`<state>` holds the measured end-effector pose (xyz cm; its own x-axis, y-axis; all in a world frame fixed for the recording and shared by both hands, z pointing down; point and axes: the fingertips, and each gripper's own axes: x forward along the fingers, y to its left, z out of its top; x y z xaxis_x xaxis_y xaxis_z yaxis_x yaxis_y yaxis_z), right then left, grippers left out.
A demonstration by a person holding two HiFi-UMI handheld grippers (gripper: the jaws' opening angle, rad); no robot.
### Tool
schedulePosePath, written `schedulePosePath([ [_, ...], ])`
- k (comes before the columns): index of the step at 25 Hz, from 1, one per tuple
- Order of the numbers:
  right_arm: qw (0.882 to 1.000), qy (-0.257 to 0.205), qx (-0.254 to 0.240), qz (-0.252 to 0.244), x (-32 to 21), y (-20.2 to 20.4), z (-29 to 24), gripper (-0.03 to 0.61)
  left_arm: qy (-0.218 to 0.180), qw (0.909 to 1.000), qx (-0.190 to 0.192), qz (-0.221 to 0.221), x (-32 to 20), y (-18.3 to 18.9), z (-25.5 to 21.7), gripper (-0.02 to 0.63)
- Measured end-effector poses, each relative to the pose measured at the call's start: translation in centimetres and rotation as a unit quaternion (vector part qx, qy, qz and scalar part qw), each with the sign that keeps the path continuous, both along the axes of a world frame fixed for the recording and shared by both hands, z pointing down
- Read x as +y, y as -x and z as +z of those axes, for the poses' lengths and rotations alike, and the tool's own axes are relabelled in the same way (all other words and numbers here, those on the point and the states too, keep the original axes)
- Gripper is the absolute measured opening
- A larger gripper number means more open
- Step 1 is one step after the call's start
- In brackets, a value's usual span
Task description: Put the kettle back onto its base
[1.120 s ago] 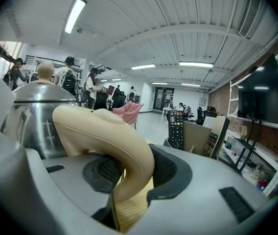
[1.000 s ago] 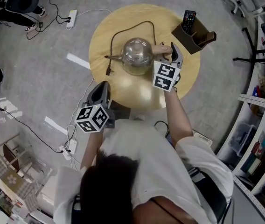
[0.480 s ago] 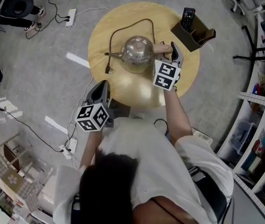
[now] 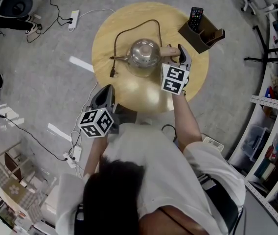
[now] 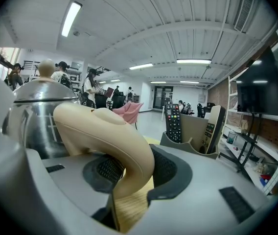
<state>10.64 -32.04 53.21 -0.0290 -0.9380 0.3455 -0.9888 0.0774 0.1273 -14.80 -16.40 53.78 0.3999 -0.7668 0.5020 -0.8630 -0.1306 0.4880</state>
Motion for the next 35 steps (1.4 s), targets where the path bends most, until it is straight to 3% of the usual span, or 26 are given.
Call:
schedulePosePath([
  [11, 1.000, -0.008, 0.011, -0.007, -0.1, 0.0, 0.0, 0.149, 0.008, 1.0000, -0.001, 0.005, 0.3, 0.0, 0.6, 0.034],
  [15, 1.000, -0.004, -0.012, -0.004, 0.1, 0.0, 0.1, 0.150, 0.017, 0.9997, 0.002, 0.015, 0.5, -0.4, 0.9, 0.034],
  [22, 1.000, 0.006, -0.001, -0.014, 0.3, -0.3, 0.5, 0.238, 0.032, 0.9986, 0.011, 0.041, 0.5, -1.7, 1.8, 0.034],
  [35, 0.999, 0.002, -0.024, -0.022, 3.1, -1.6, 0.2, 0.247, 0.037, 0.9981, 0.014, 0.046, 0.4, -2.2, 2.1, 0.034],
])
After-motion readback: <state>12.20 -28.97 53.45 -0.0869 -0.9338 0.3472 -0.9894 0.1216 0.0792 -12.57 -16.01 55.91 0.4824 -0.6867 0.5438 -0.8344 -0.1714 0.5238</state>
